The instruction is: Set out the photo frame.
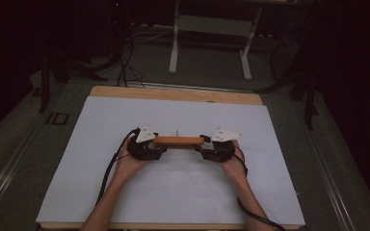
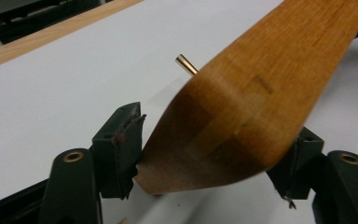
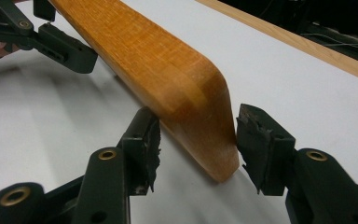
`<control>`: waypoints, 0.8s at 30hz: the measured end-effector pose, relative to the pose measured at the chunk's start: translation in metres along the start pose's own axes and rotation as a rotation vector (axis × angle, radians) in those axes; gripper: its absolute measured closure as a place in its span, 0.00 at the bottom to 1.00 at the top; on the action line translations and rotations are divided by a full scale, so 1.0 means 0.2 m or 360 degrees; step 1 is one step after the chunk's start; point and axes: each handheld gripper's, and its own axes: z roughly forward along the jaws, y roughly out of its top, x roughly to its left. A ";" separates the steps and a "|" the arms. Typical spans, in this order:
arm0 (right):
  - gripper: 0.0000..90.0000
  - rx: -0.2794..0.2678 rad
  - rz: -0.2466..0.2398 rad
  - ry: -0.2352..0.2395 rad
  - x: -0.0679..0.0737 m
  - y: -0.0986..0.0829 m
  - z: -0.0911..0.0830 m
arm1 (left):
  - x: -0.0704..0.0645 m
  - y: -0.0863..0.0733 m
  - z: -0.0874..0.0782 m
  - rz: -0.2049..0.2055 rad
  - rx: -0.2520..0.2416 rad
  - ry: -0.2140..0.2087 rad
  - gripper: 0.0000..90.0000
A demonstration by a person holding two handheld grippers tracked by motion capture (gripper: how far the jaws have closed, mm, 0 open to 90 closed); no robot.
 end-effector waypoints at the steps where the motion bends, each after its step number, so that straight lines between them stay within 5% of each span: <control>1: 0.55 -0.0001 0.0000 0.0001 0.00 0.00 0.00 | 0.00 0.00 0.00 0.0002 0.0001 0.0008 0.40; 14: 0.54 -0.0003 0.0012 -0.0043 0.00 0.01 0.01 | -0.03 0.01 0.00 0.0054 0.0024 0.0104 0.49; 24: 0.59 -0.0011 0.0021 -0.0078 0.00 0.01 0.01 | -0.04 0.02 -0.01 0.0082 0.0031 0.0083 0.55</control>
